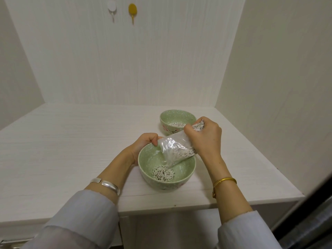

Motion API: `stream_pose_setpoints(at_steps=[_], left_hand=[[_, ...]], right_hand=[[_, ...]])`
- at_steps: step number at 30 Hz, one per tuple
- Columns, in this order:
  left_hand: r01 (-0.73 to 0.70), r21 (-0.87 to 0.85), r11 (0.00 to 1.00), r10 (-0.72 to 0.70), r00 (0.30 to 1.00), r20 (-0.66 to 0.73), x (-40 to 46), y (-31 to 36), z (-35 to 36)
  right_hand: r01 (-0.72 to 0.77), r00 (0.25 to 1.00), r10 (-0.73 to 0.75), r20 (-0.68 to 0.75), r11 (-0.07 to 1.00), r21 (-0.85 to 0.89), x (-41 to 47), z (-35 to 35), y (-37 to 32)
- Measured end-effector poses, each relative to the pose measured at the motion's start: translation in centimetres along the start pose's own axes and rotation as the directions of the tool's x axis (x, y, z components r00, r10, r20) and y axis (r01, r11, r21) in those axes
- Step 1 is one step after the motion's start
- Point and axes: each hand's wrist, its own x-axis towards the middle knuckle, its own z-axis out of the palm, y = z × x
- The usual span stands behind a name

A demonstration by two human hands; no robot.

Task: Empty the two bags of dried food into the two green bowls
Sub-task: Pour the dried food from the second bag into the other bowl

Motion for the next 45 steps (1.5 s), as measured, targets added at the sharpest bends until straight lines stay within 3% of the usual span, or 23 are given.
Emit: stream_pose_setpoints(at_steps=[15,33,45], left_hand=[[0.004,-0.059,0.998,-0.007,0.999,-0.047,0.8,-0.7,-0.9],[0.001,-0.028,1.0,0.0,1.0,0.021,1.0,-0.7,-1.1],[0.011,-0.04,0.999,-0.013,0.999,-0.03,0.9,-0.7,-1.0]], right_hand=[[-0.008,1.0,0.008,-0.001,0.999,-0.052,0.1,0.1,0.1],[0.0,1.0,0.001,0.014,0.998,-0.067,0.2,0.2,0.3],[0.019,1.0,-0.018,0.016,0.996,-0.085,0.3,0.0,0.3]])
